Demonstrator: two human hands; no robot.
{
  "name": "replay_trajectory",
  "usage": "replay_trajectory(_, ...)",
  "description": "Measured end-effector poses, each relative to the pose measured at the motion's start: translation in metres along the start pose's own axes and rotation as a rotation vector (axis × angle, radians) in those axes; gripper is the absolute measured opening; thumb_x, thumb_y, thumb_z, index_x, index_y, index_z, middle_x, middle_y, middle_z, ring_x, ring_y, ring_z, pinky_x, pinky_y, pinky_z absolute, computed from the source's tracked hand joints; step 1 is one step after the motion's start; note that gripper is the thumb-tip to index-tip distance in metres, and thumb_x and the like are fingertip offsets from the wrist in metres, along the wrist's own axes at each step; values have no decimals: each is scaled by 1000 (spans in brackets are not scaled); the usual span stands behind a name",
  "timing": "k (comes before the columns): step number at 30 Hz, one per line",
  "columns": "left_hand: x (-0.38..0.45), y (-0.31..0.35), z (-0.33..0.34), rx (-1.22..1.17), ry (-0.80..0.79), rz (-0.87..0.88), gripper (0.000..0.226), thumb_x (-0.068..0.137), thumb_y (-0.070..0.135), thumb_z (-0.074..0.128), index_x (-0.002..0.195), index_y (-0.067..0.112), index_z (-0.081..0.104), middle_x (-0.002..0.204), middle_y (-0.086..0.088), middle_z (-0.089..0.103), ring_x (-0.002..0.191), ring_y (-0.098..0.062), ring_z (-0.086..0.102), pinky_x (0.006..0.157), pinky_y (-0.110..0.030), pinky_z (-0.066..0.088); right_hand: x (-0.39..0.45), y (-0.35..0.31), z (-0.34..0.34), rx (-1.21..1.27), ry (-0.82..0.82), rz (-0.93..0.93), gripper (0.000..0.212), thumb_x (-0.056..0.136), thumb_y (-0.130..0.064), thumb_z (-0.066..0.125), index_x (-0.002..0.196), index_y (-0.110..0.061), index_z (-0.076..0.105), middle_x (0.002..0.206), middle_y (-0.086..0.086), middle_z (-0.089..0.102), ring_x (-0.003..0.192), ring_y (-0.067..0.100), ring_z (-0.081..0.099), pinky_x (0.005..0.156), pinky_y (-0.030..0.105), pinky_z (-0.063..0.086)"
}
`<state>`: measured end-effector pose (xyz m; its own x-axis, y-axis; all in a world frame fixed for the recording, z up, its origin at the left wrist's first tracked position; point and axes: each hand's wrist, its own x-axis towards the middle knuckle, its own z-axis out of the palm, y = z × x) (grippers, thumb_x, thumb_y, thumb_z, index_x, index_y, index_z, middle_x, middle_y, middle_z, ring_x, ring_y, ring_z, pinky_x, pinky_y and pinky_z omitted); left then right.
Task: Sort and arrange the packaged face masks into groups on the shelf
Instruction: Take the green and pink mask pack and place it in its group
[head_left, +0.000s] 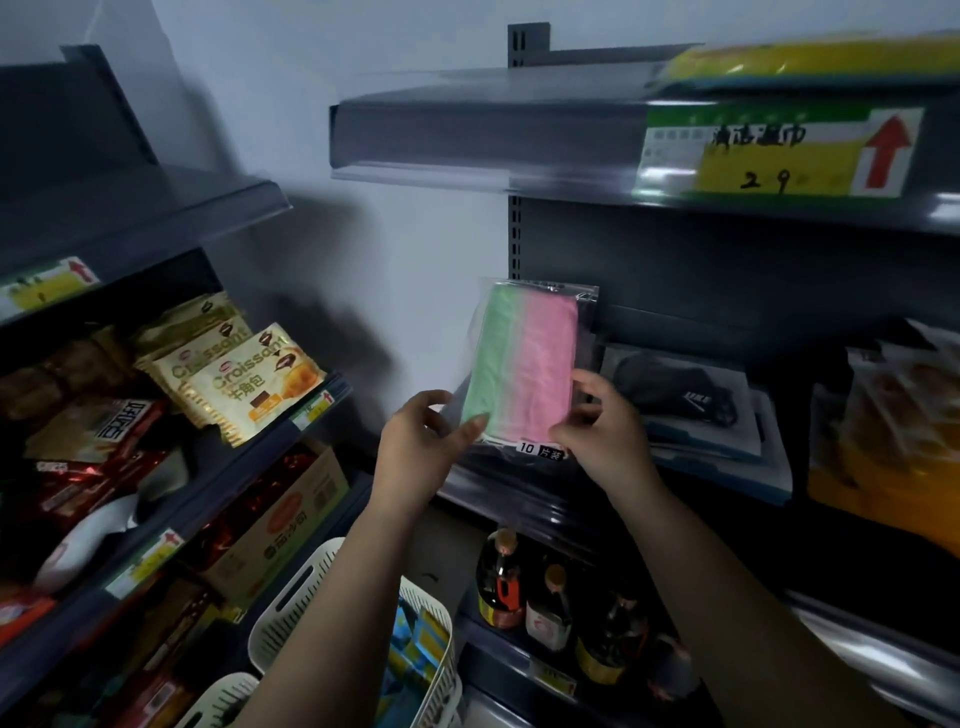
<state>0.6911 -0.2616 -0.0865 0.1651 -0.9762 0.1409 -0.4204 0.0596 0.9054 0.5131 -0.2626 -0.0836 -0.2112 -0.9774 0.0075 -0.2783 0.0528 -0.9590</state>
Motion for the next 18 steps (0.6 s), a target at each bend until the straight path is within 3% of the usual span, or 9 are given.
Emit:
replay_trajectory(2,12,1,6,36,-5,10,48,76,36,75,115,13,59,74,-3,54,67,-15,52,61,-19,42,12,-1,-1,-14,0,11,63,73,9,59,128,-20,51,87,-3,57,76,15,58,56,24,47)
replay_trajectory(6,30,-1,17,120,-30,14,56,75,46,74,119,14,59,75,2,55,73,-20,57,66,-30,45,26,0,-5,-77,13,25,60,74,7,61,127,-20,52,90,-2,58,77,12,57,66,31,51)
replay_trajectory(9,43,-3,24,173,-63,-4,56,74,50,72,117,16,60,71,8,50,69,-17,53,65,-30,43,33,1,-6,-116,46,28,57,75,7,62,125,-18,54,93,1,61,78,11,57,76,37,53)
replay_trajectory(12,53,-7,27,235,-117,-9,57,75,53,71,118,17,59,71,11,49,73,-16,53,67,-28,41,38,3,-3,-155,79,47,54,76,6,61,125,-15,54,95,1,60,82,15,57,75,35,53)
replay_trajectory(14,58,-8,26,279,-144,7,59,75,54,70,119,17,59,71,12,49,76,-16,53,69,-27,42,41,2,1,-176,103,45,51,77,5,60,125,-13,55,107,8,63,88,18,58,77,33,51)
replay_trajectory(18,67,-9,23,390,-204,25,54,80,54,65,118,15,59,83,4,55,85,-19,56,72,-29,44,42,-2,10,-279,120,76,49,83,-6,63,130,-11,51,121,12,61,105,23,58,77,22,39)
